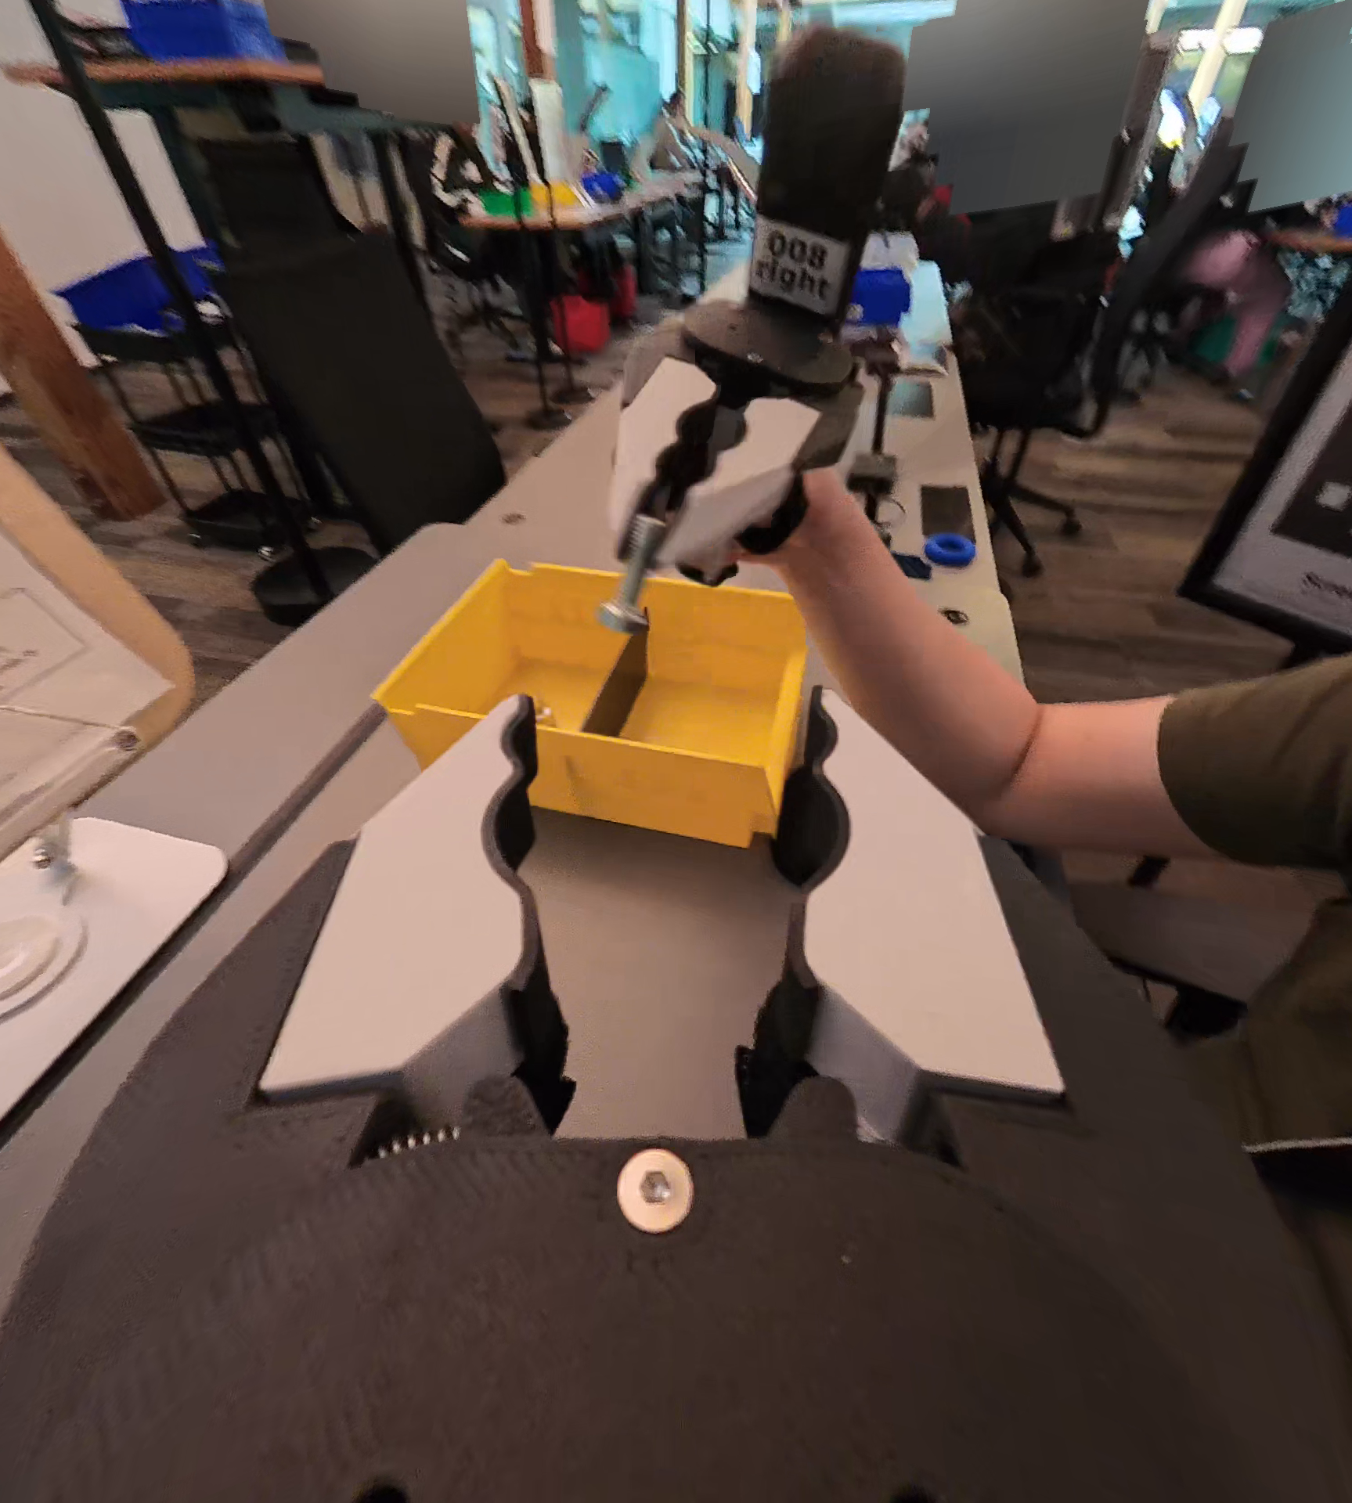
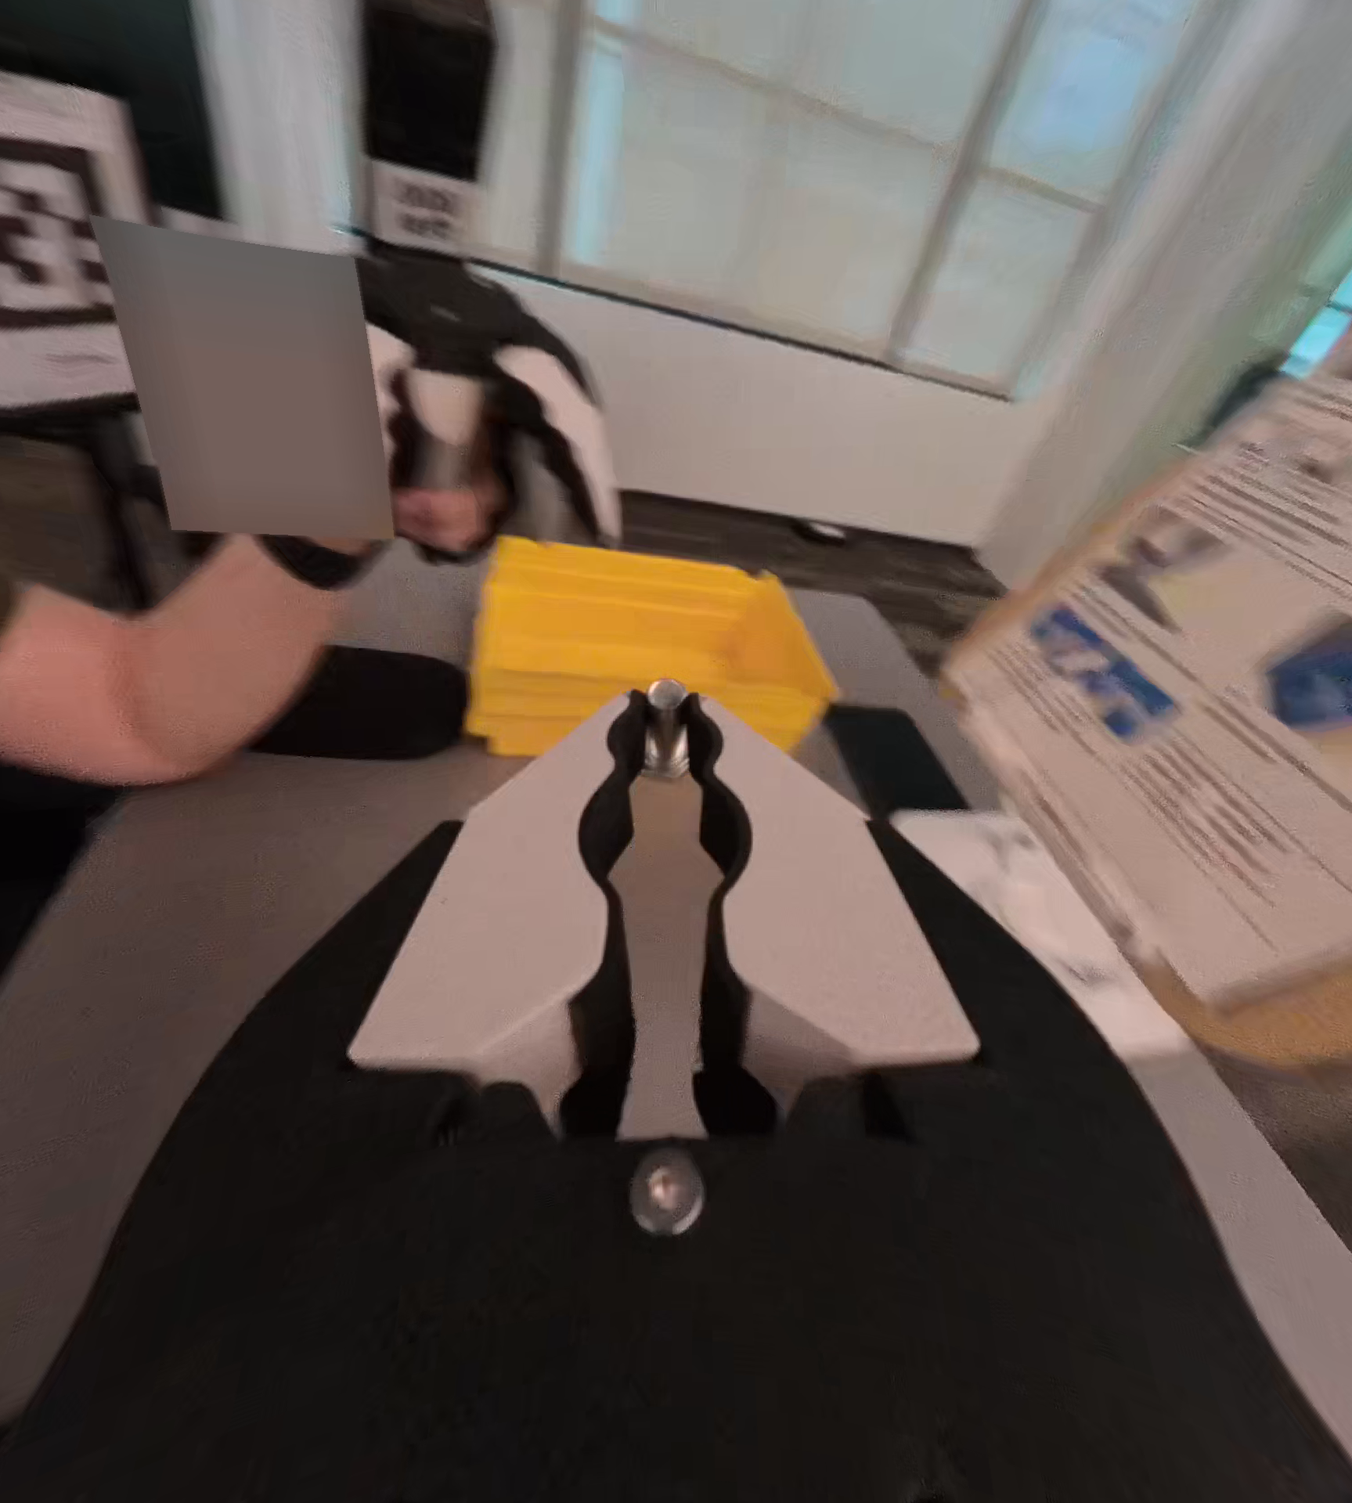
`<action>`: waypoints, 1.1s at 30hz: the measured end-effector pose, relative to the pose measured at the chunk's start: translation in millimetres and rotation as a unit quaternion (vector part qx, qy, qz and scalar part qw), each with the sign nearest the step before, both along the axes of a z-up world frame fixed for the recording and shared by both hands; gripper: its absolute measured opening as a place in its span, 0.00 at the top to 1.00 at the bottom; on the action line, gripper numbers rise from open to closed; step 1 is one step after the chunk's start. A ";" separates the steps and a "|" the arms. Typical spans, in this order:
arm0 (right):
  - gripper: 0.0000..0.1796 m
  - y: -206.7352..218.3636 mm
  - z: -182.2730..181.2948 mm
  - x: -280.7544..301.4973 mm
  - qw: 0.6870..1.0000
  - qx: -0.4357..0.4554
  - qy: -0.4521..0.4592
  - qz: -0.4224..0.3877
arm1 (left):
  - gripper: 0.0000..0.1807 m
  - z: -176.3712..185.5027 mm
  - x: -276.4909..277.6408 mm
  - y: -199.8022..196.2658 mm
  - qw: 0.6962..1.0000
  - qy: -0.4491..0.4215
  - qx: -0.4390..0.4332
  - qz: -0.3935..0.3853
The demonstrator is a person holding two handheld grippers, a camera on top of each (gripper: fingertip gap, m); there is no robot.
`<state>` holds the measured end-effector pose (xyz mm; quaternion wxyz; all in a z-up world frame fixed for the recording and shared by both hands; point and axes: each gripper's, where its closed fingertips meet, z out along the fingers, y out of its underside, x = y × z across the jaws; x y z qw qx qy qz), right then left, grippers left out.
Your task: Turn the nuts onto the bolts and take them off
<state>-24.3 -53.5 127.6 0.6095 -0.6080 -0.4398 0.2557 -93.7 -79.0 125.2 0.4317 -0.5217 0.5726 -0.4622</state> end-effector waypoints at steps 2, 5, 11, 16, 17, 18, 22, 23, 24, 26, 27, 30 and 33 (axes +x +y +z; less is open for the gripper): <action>0.95 50.4 -26.4 82.3 0.978 -0.035 -0.042 -0.202 | 0.67 7.1 -12.4 10.8 1.000 -0.016 -0.006 0.021; 0.95 83.6 -109.2 215.6 0.869 -0.161 -0.150 -0.444 | 0.68 9.4 -30.5 29.4 0.998 -0.017 -0.013 0.064; 0.95 73.9 -237.2 272.8 0.756 -0.390 -0.232 -0.472 | 0.68 -3.8 -57.7 64.9 0.989 0.016 -0.041 0.143; 0.93 86.2 -257.0 271.0 0.751 -0.384 -0.263 -0.469 | 0.67 -18.7 -83.8 101.8 0.968 0.048 -0.053 0.239; 0.92 90.8 -250.2 270.4 0.758 -0.370 -0.250 -0.475 | 0.67 -23.2 -93.0 112.6 0.960 0.060 -0.048 0.271; 0.91 94.7 -240.0 270.5 0.766 -0.355 -0.233 -0.483 | 0.67 -28.0 -103.7 123.9 0.948 0.075 -0.041 0.306; 0.91 105.5 -171.3 267.9 0.809 -0.242 -0.151 -0.514 | 0.66 -56.4 -155.9 163.6 0.889 0.156 -0.027 0.430; 0.91 105.1 -152.4 263.9 0.821 -0.213 -0.131 -0.514 | 0.66 -66.9 -167.8 170.2 0.874 0.183 -0.032 0.449; 0.91 103.8 -134.3 258.8 0.831 -0.185 -0.114 -0.512 | 0.66 -77.7 -178.1 175.6 0.861 0.207 -0.040 0.463; 0.91 99.4 -102.4 247.8 0.847 -0.134 -0.089 -0.506 | 0.65 -97.4 -192.0 185.5 0.843 0.242 -0.060 0.477; 0.91 96.8 -89.7 241.7 0.854 -0.114 -0.082 -0.502 | 0.66 -105.8 -195.8 191.1 0.838 0.252 -0.068 0.479; 0.91 90.4 -66.2 224.9 0.865 -0.074 -0.084 -0.490 | 0.68 -135.9 -205.3 208.6 0.820 0.284 -0.100 0.486; 0.91 88.5 -59.9 216.3 0.864 -0.058 -0.104 -0.490 | 0.74 -170.0 -211.2 224.9 0.799 0.322 -0.124 0.492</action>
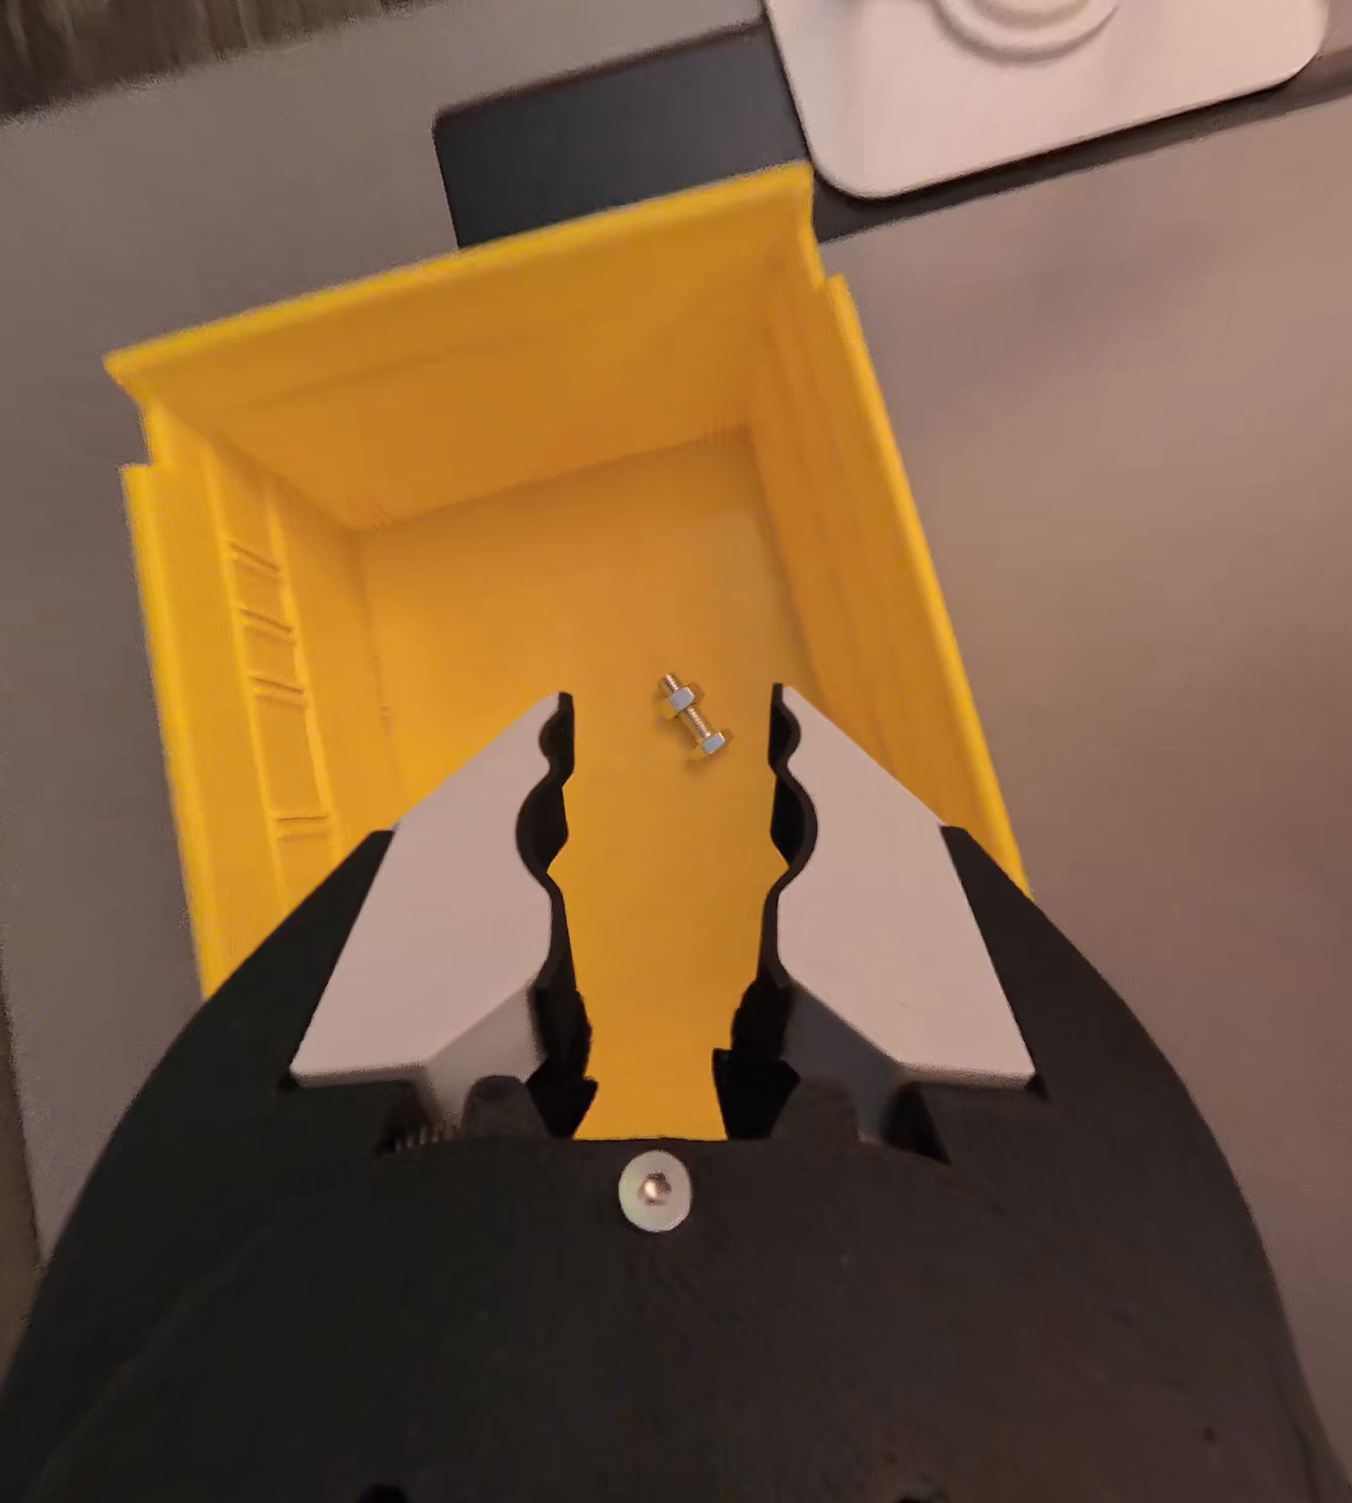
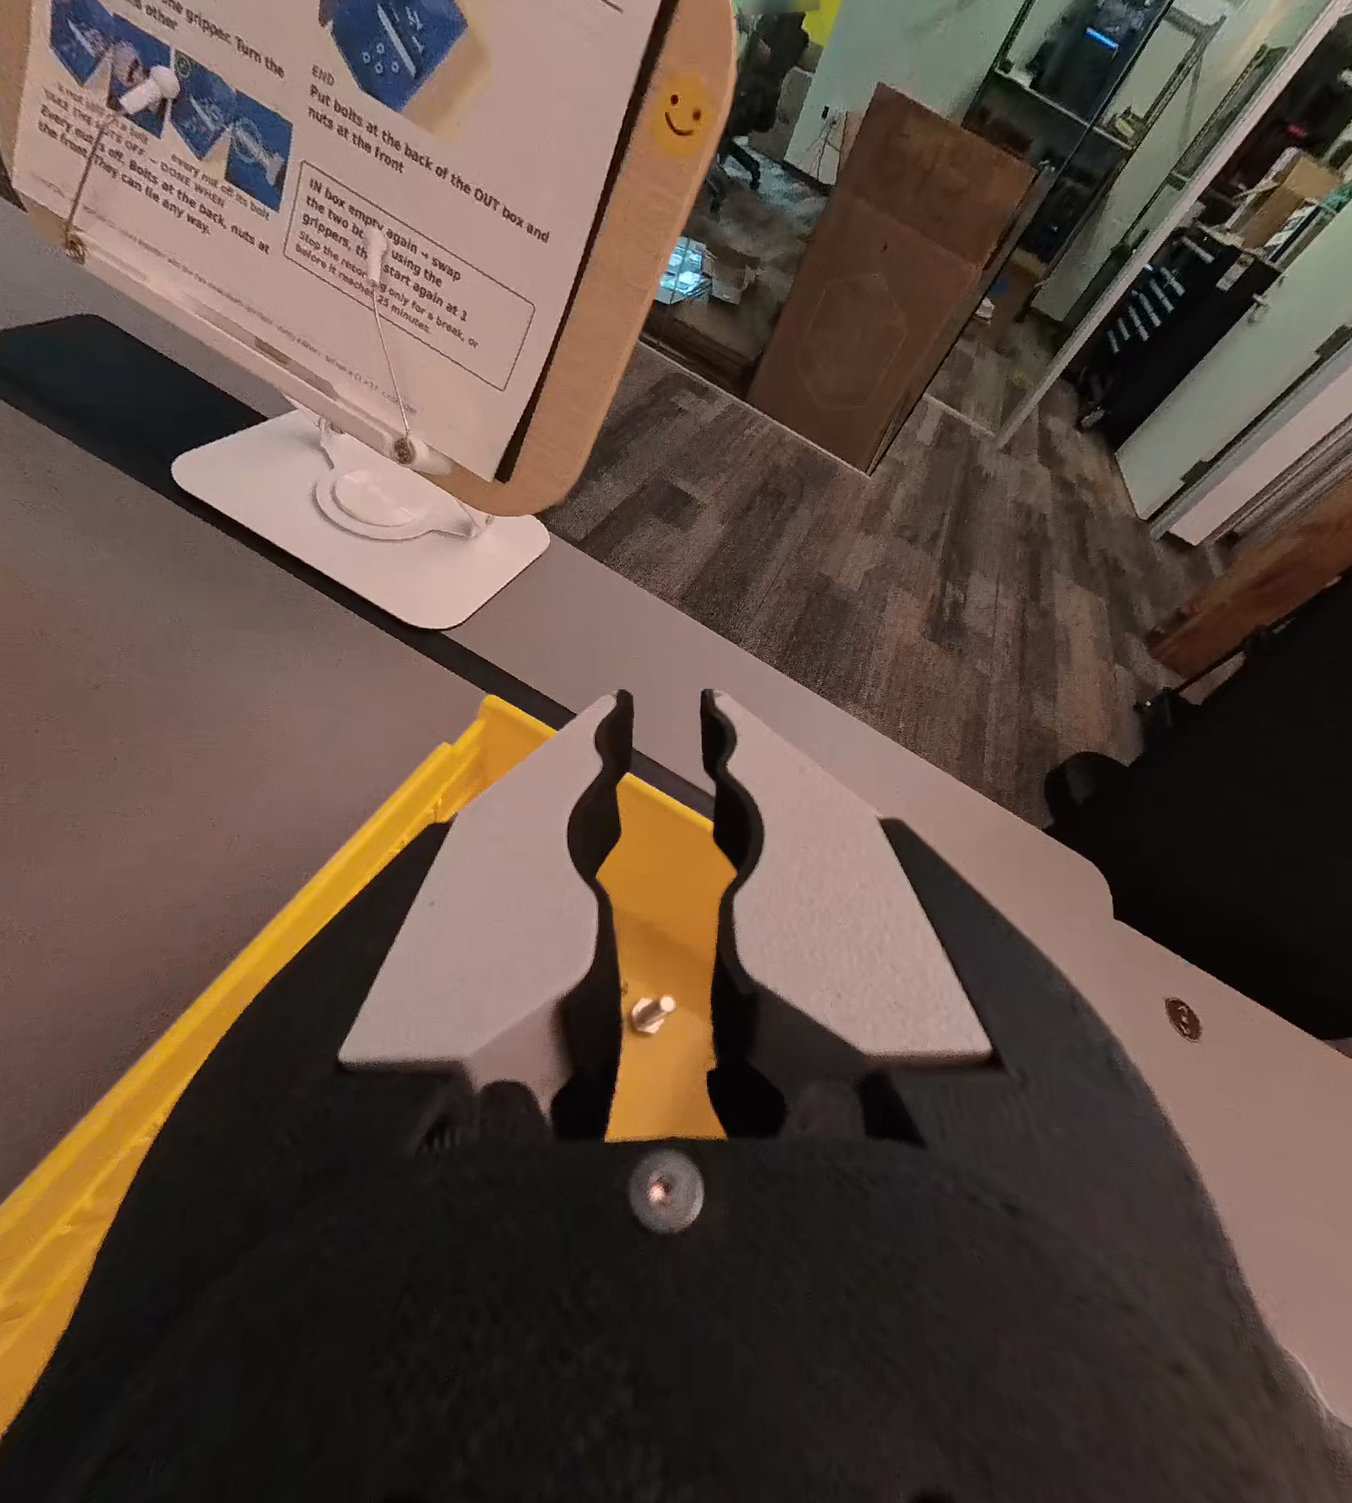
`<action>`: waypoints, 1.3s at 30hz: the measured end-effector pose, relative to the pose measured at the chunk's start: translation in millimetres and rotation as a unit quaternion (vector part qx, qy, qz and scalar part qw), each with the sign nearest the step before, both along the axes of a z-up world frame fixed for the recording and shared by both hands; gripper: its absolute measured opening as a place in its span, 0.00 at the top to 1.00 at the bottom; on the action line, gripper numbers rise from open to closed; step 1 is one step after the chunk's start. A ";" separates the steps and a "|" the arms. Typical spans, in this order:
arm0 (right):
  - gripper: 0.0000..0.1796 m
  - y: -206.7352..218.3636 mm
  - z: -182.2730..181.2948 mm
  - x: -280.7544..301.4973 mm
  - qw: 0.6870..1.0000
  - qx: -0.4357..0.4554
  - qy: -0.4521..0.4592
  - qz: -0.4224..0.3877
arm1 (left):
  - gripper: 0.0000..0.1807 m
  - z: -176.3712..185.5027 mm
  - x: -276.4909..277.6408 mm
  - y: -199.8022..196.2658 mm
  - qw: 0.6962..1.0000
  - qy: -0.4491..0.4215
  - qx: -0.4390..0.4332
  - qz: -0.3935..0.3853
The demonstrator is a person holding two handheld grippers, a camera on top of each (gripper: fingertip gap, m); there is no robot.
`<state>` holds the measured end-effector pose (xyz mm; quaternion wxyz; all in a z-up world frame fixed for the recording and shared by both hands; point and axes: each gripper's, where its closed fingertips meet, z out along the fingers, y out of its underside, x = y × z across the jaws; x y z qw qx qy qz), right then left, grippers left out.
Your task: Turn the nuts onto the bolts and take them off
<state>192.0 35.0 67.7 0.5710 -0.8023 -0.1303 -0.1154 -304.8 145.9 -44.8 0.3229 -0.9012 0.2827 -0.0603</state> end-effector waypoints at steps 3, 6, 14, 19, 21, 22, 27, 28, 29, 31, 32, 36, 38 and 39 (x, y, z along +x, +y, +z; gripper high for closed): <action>0.91 1.4 -3.0 -5.7 1.000 -0.009 -0.014 0.006 | 0.77 -37.4 0.3 8.1 0.998 0.013 -0.058 0.013; 0.91 3.3 -9.6 -6.6 0.999 -0.023 -0.023 0.006 | 0.76 -70.0 2.7 9.3 0.993 0.028 -0.112 0.021; 0.91 4.8 -21.7 -15.9 0.997 -0.051 -0.043 0.030 | 0.81 -105.7 4.0 6.5 0.980 0.046 -0.180 0.064; 0.91 4.6 -29.8 -16.7 0.994 -0.073 -0.070 0.033 | 0.84 -113.0 2.4 2.4 0.975 0.056 -0.200 0.073; 0.91 4.5 -34.0 -17.8 0.993 -0.083 -0.078 0.036 | 0.87 -112.8 2.5 4.9 0.977 0.049 -0.196 0.073; 0.91 4.7 -35.6 -17.5 0.992 -0.087 -0.082 0.035 | 0.90 -112.9 1.0 6.4 0.977 0.050 -0.192 0.073; 0.91 5.3 -39.0 -15.7 0.991 -0.094 -0.088 0.033 | 0.95 -113.1 1.1 6.3 0.979 0.036 -0.194 0.056; 0.91 5.2 -38.7 -15.2 0.991 -0.094 -0.088 0.032 | 0.96 -113.1 0.9 5.4 0.979 0.036 -0.196 0.053; 0.91 5.0 -38.3 -14.7 0.991 -0.093 -0.087 0.032 | 0.96 -113.1 0.7 3.8 0.978 0.035 -0.200 0.050; 0.91 4.5 -37.3 -14.0 0.992 -0.091 -0.086 0.031 | 0.96 -111.9 -0.3 1.4 0.977 0.035 -0.207 0.047; 0.91 4.4 -36.4 -13.8 0.992 -0.089 -0.087 0.030 | 0.96 -109.2 -0.5 1.7 0.977 0.033 -0.204 0.046; 0.91 5.5 -26.9 -21.8 0.993 -0.069 -0.088 0.036 | 0.96 -70.7 8.1 6.3 0.989 -0.002 -0.142 0.032; 0.91 6.7 -15.7 -41.0 0.994 -0.041 -0.075 0.064 | 0.96 -33.7 32.4 2.1 0.994 -0.051 -0.090 -0.019; 0.91 6.4 -7.5 -58.0 0.994 -0.021 -0.058 0.094 | 0.96 -10.8 51.1 -4.3 0.993 -0.085 -0.060 -0.057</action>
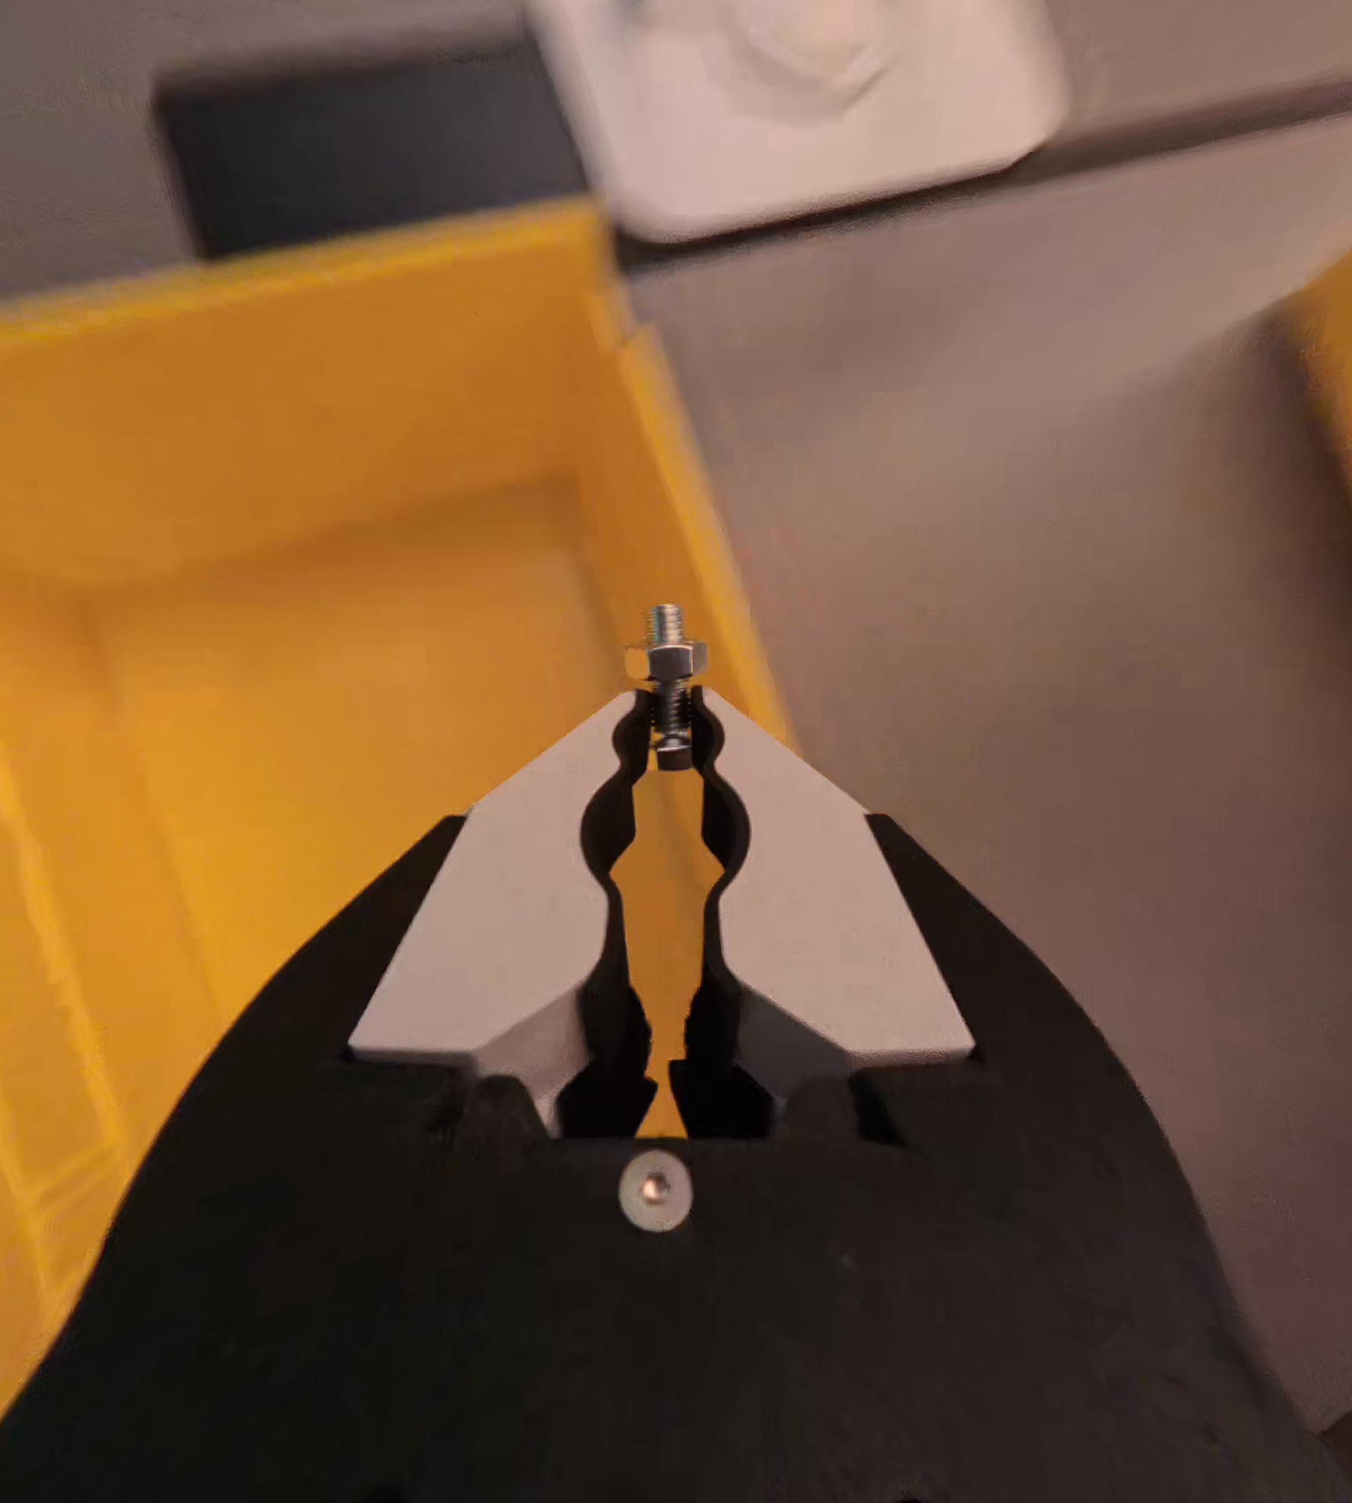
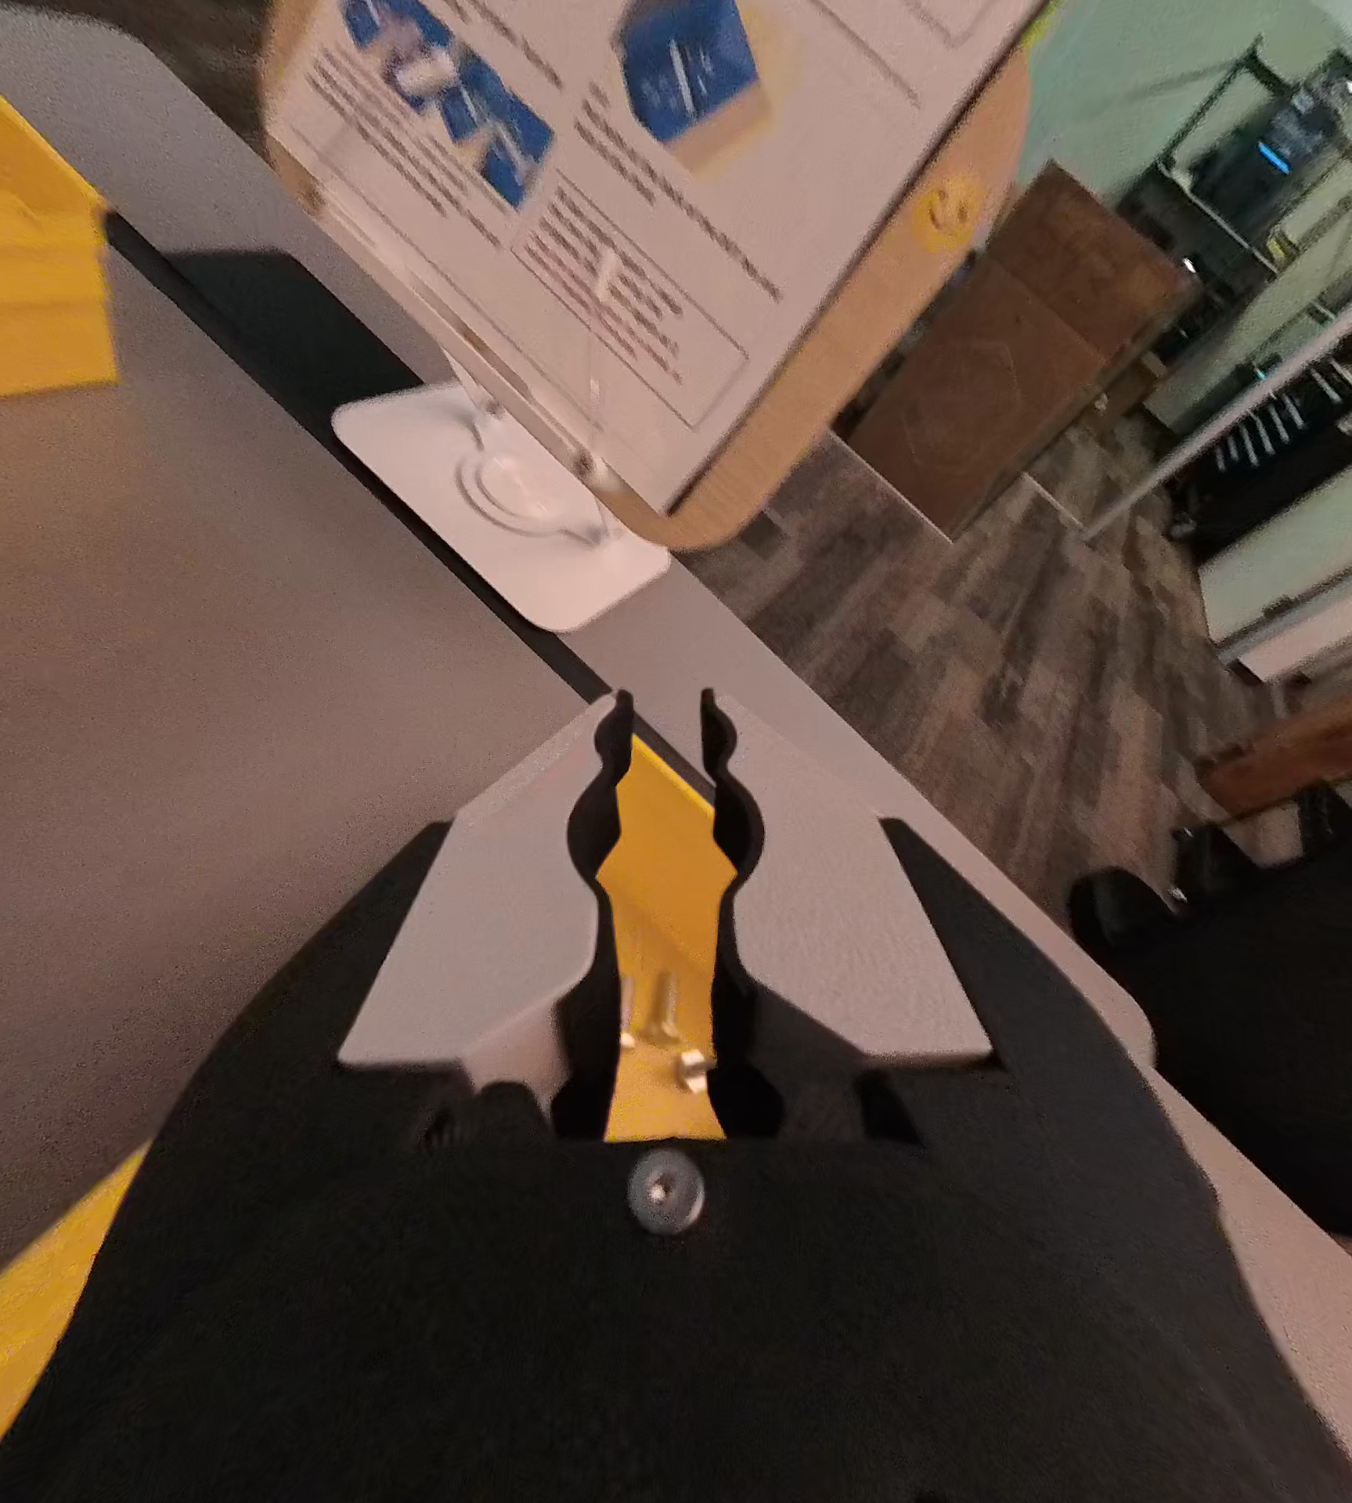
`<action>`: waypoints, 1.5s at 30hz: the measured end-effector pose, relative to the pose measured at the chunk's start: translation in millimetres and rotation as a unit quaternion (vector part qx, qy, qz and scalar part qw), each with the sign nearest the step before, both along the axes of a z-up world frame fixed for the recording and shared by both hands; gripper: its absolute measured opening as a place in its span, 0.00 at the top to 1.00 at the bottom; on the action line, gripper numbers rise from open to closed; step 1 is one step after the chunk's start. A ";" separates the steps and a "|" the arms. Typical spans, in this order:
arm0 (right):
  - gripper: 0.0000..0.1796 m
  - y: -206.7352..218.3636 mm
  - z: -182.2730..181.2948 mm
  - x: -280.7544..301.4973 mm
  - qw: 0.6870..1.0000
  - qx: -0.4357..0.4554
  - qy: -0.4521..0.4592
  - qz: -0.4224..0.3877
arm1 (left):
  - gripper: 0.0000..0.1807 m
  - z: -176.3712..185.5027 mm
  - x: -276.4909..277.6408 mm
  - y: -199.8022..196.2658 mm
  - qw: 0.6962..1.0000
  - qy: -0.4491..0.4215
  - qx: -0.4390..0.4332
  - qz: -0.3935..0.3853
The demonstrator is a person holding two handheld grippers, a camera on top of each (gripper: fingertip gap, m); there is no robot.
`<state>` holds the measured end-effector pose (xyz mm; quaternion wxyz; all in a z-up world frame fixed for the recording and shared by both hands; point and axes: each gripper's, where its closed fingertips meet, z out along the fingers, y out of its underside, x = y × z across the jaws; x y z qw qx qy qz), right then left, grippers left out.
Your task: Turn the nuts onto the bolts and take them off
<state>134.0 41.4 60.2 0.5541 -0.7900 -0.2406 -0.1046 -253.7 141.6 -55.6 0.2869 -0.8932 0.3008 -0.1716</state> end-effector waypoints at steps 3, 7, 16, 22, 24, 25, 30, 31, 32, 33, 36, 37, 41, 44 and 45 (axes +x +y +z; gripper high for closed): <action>0.91 -19.1 37.7 -83.2 0.975 0.054 0.124 0.177 | 0.96 79.6 69.3 -44.6 0.976 -0.143 0.089 -0.135; 0.91 -78.3 84.7 -172.1 0.853 0.060 0.309 0.416 | 0.96 164.1 140.2 -148.1 0.877 -0.313 0.145 -0.334; 0.91 -113.0 95.6 -213.0 0.770 0.019 0.375 0.516 | 0.96 182.8 173.8 -218.2 0.820 -0.355 0.135 -0.428; 0.93 -111.5 87.6 -225.6 0.775 0.011 0.363 0.518 | 0.96 181.6 173.0 -220.6 0.816 -0.359 0.122 -0.436; 0.96 -113.6 88.0 -225.7 0.765 -0.001 0.373 0.526 | 0.96 181.9 172.3 -223.9 0.813 -0.358 0.124 -0.443; 0.96 -115.7 87.2 -226.4 0.759 -0.012 0.376 0.532 | 0.96 181.3 172.1 -226.1 0.811 -0.355 0.123 -0.448; 0.96 -115.1 81.3 -230.3 0.765 -0.026 0.363 0.532 | 0.95 171.9 173.3 -228.1 0.817 -0.332 0.125 -0.454; 0.96 -114.9 81.2 -230.4 0.765 -0.027 0.363 0.532 | 0.96 171.3 173.0 -228.0 0.818 -0.334 0.122 -0.452; 0.96 -114.4 81.1 -230.4 0.765 -0.028 0.364 0.531 | 0.96 170.8 173.0 -227.6 0.820 -0.335 0.117 -0.450; 0.96 -114.1 81.2 -230.2 0.764 -0.028 0.365 0.531 | 0.96 170.7 173.2 -227.8 0.820 -0.338 0.111 -0.449; 0.96 -112.4 83.3 -229.4 0.764 -0.023 0.371 0.527 | 0.95 172.0 172.6 -227.0 0.815 -0.354 0.110 -0.445; 0.96 -112.0 84.7 -228.9 0.762 -0.019 0.375 0.527 | 0.95 173.5 172.9 -226.1 0.814 -0.360 0.113 -0.441; 0.96 -110.4 82.1 -229.5 0.767 -0.021 0.369 0.524 | 0.95 171.9 174.2 -224.8 0.820 -0.364 0.103 -0.430; 0.96 -111.5 79.8 -232.3 0.767 -0.025 0.364 0.528 | 0.95 168.7 173.1 -227.1 0.821 -0.356 0.094 -0.436; 0.96 -111.7 80.5 -232.6 0.765 -0.022 0.366 0.529 | 0.96 169.1 172.1 -227.2 0.821 -0.354 0.094 -0.437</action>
